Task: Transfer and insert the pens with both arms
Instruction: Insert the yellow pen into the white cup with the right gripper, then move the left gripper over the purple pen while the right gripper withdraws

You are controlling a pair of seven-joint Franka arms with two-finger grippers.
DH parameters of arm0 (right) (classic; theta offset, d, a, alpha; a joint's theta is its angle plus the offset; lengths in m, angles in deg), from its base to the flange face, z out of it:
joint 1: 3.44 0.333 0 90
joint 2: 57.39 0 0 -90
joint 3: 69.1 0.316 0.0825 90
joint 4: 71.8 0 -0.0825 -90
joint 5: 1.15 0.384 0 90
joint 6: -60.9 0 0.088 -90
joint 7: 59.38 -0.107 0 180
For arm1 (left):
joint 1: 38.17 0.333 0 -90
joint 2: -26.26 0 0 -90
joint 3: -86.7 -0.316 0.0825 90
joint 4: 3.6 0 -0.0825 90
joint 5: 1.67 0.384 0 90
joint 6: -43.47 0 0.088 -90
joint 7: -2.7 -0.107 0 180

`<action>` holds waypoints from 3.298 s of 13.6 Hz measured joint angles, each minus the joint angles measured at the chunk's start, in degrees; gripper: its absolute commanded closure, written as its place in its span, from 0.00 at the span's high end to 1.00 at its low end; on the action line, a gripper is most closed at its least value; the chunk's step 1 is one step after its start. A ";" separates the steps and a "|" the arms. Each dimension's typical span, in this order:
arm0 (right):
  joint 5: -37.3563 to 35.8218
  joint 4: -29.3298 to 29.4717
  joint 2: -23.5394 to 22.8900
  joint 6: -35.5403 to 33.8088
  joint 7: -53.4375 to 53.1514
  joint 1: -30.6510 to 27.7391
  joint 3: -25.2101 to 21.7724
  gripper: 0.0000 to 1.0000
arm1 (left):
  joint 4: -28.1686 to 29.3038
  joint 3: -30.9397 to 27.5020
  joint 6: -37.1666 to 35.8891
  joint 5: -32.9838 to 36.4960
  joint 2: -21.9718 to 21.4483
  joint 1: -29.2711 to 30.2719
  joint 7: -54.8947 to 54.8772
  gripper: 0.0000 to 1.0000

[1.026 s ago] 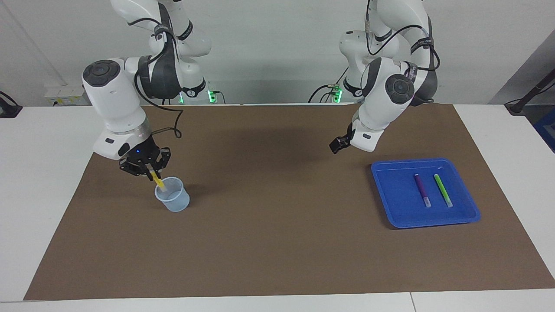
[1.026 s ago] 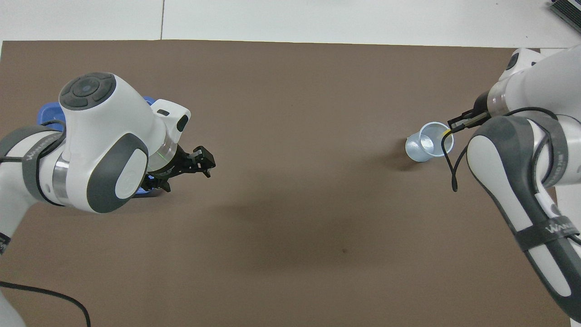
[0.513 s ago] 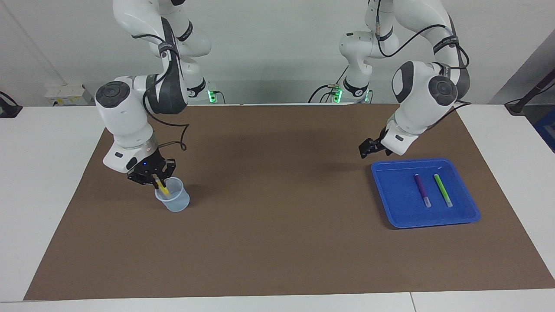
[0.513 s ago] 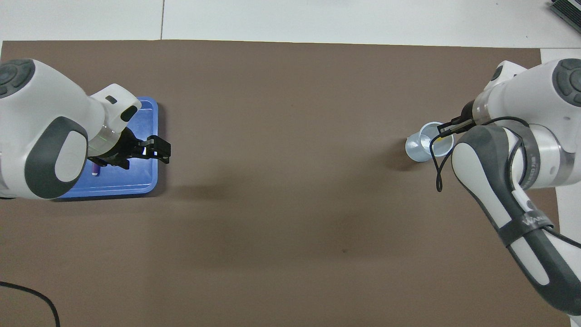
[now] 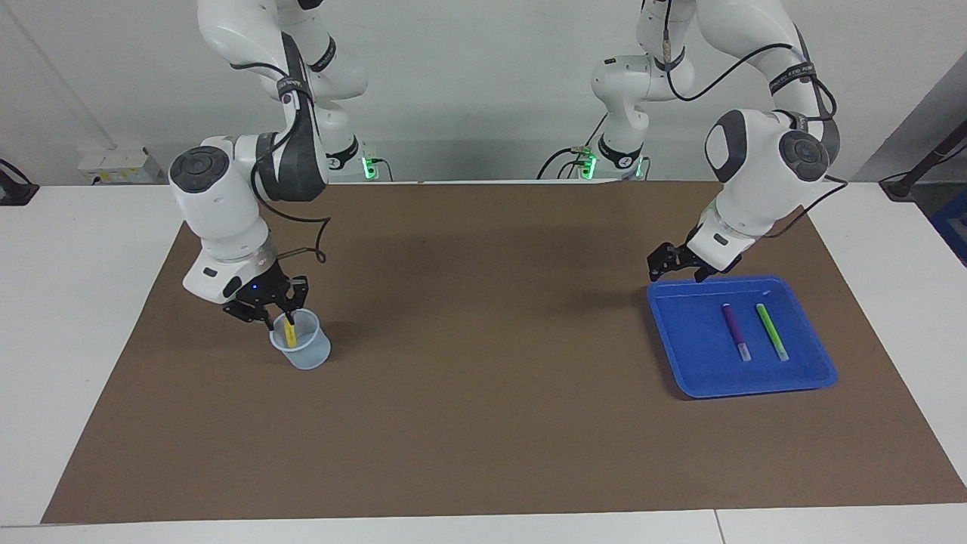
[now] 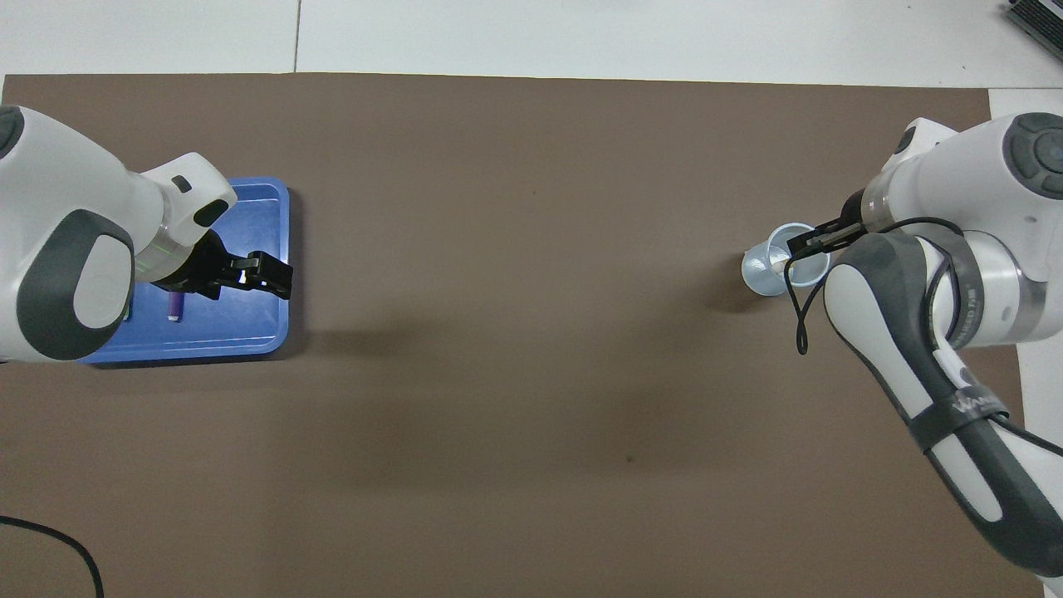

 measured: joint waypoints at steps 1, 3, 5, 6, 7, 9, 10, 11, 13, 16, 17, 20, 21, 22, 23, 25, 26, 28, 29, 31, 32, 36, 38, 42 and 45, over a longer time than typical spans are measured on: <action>0.00 0.74 0.42 -1.91 -0.09 0.01 0.02 1.00 | -0.01 -0.23 1.07 0.03 -0.04 0.43 -1.42 1.00; 0.31 2.95 2.81 -7.71 -0.14 0.01 0.11 1.00 | 0.03 -0.53 4.97 0.04 -0.03 2.73 -6.47 1.00; 2.24 4.65 7.01 -13.68 -0.14 0.00 0.01 1.00 | 0.03 -0.64 7.36 0.04 0.03 5.12 -8.73 1.00; 3.31 5.01 9.09 -15.86 -0.14 -0.01 -0.04 1.00 | 0.00 -0.66 7.46 0.04 0.03 5.68 -9.06 1.00; 4.61 5.09 10.75 -17.41 -0.14 -0.01 -0.05 1.00 | -0.16 -0.64 7.38 0.04 0.10 5.81 -9.12 1.00; 9.15 5.13 12.86 -20.70 -0.14 -0.26 -0.25 1.00 | -2.75 -0.59 5.98 0.04 1.68 5.97 -9.11 1.00; 11.13 5.15 13.61 -22.37 -0.14 -0.70 -0.36 1.00 | -5.53 -0.67 4.85 0.16 3.54 6.41 -9.11 1.00; 12.62 5.17 14.15 -23.91 -0.14 -1.08 -0.44 1.00 | -8.31 -0.70 4.19 0.82 5.73 7.05 -9.12 1.00; 15.52 5.18 14.93 -25.37 -0.14 -1.43 -0.47 1.00 | -11.63 -0.72 4.10 1.51 9.22 7.89 -9.12 1.00; 16.75 5.16 15.13 -25.71 -0.14 -1.46 -0.47 1.00 | -12.54 -0.76 4.14 1.52 11.89 9.61 -9.12 0.98; 16.78 5.15 15.13 -25.80 -0.14 -1.45 -0.46 1.00 | -12.56 -0.81 4.34 1.53 12.65 10.46 -9.12 0.95; 16.89 5.08 15.13 -25.88 -0.27 -1.23 -0.08 1.00 | -12.45 -0.86 5.62 1.54 15.12 13.00 -9.12 0.89; 16.92 5.05 15.13 -25.88 -0.66 -1.17 0.10 1.00 | -12.13 -0.86 5.83 1.56 15.57 13.63 -9.12 0.83; 17.13 5.02 15.13 -25.89 -0.95 -1.08 0.15 1.00 | -11.01 -0.87 6.87 1.57 15.66 14.09 -9.12 0.79; 17.65 4.99 15.13 -25.89 -1.20 -1.03 0.16 1.00 | -9.37 -0.86 9.03 1.58 15.63 14.32 -9.12 0.74; 18.18 4.79 15.16 -25.89 -2.32 -0.99 0.28 1.00 | -6.03 -0.77 13.82 1.58 15.62 14.35 -9.12 0.72; 18.44 4.65 15.17 -25.89 -2.83 -0.99 0.37 1.00 | -5.08 -0.69 14.80 1.58 15.60 14.34 -9.12 0.72; 18.72 4.42 15.20 -25.89 -2.89 -0.99 0.39 1.00 | -4.31 -0.64 15.48 1.58 15.51 14.34 -9.12 0.67; 18.73 4.34 15.22 -25.89 -2.91 -0.99 0.39 1.00 | -4.09 -0.66 15.50 1.59 15.44 14.34 -9.12 0.61; 18.80 4.29 15.26 -25.76 -3.50 -0.75 0.42 1.00 | -3.03 -0.79 15.61 1.62 15.35 14.38 -9.11 0.58; 18.81 4.18 15.28 -25.68 -4.24 -0.26 0.50 1.00 | -2.16 -0.86 16.20 1.63 15.35 14.42 -9.11 0.57; 18.81 4.08 15.34 -25.48 -4.95 0.17 0.51 1.00 | -1.10 -0.93 17.07 1.66 15.34 14.56 -9.11 0.54; 18.81 4.06 15.36 -25.43 -4.95 0.15 0.43 1.00 | -1.10 -0.93 17.07 1.75 15.33 14.84 -9.11 0.50; 18.81 4.02 15.40 -25.42 -4.95 0.02 0.15 1.00 | -1.07 -0.92 17.06 2.01 15.31 15.08 -9.11 0.43; 18.81 4.01 15.41 -24.82 -4.96 0.00 -0.06 1.00 | -0.87 -0.92 17.12 2.05 15.29 15.08 -9.12 0.43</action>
